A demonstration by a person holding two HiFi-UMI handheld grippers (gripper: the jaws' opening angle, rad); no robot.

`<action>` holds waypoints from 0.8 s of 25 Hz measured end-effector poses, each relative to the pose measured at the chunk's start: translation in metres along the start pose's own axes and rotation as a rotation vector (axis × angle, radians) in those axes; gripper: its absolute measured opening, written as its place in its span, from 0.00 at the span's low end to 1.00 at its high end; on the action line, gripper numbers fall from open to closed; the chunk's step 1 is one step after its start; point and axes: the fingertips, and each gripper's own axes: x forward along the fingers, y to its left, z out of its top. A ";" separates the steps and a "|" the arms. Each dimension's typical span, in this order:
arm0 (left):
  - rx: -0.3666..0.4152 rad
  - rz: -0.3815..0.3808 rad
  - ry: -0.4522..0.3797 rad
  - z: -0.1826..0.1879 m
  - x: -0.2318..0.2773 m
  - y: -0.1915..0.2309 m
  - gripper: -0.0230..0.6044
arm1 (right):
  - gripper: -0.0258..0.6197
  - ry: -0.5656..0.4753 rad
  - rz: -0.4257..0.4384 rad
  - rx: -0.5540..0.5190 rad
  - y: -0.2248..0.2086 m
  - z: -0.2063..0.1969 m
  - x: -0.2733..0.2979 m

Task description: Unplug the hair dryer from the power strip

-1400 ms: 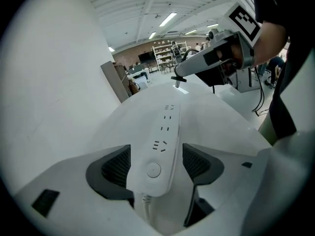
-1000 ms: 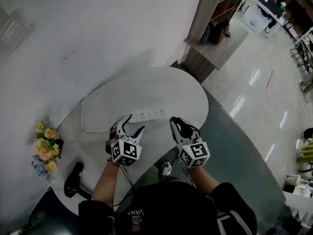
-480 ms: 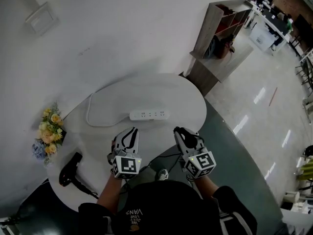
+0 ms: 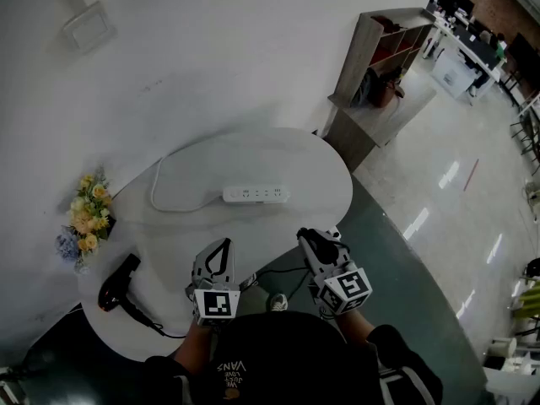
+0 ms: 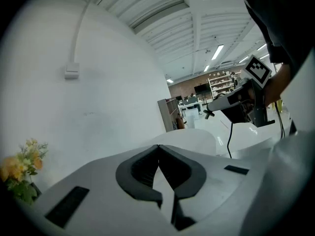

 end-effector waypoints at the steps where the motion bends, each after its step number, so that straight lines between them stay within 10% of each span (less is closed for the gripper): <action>1: -0.014 0.003 -0.005 0.000 -0.004 -0.003 0.07 | 0.20 -0.001 0.003 -0.001 0.002 -0.001 -0.004; 20: -0.150 0.074 -0.071 -0.004 -0.068 -0.023 0.07 | 0.20 0.030 0.001 -0.011 0.019 -0.021 -0.049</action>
